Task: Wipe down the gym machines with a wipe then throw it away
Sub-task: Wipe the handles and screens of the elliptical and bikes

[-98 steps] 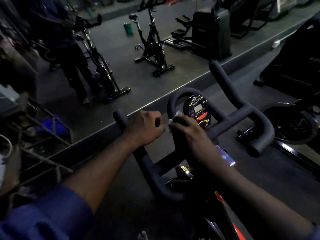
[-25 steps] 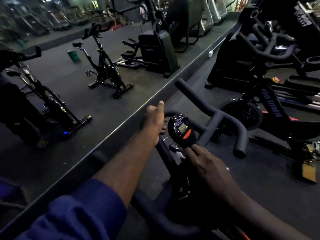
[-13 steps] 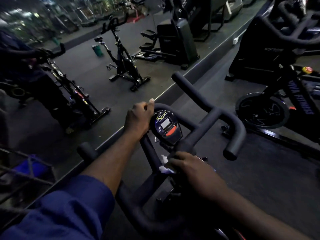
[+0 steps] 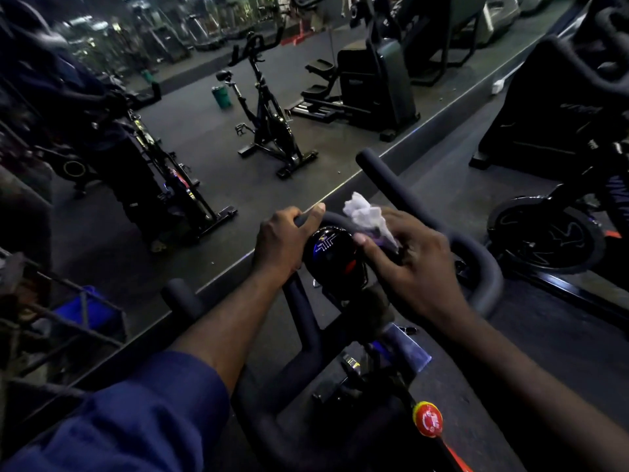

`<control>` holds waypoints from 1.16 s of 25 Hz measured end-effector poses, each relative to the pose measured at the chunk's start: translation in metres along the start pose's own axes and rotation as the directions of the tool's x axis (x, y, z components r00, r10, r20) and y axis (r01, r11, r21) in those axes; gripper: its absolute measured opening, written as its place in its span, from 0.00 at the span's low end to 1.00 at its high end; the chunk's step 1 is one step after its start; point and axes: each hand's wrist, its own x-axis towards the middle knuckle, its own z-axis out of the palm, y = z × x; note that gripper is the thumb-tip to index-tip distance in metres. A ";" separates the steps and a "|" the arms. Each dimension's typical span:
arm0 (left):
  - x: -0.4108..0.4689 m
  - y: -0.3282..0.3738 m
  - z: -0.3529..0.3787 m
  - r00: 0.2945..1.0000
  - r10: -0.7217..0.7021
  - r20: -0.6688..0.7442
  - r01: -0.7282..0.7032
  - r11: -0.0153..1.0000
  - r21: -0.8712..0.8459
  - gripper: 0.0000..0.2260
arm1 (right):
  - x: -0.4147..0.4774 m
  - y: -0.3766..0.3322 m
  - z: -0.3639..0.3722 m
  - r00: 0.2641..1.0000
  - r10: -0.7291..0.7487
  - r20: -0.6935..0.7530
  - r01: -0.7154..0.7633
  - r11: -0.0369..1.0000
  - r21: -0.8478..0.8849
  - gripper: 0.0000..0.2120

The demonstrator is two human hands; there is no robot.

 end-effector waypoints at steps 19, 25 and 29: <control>0.000 -0.001 0.002 0.999 0.018 -0.030 -0.019 1.000 -0.021 0.29 | 0.011 0.006 0.035 0.936 -0.145 0.321 0.181 0.980 -0.085 0.13; 0.000 -0.003 0.003 0.999 0.016 -0.030 -0.017 1.000 -0.018 0.30 | 0.013 0.008 0.032 0.929 -0.172 0.328 0.223 0.967 -0.126 0.14; -0.002 -0.003 0.004 0.999 0.001 -0.039 -0.001 1.000 -0.013 0.29 | 0.025 0.024 0.025 0.994 -0.007 0.110 0.017 0.996 -0.089 0.12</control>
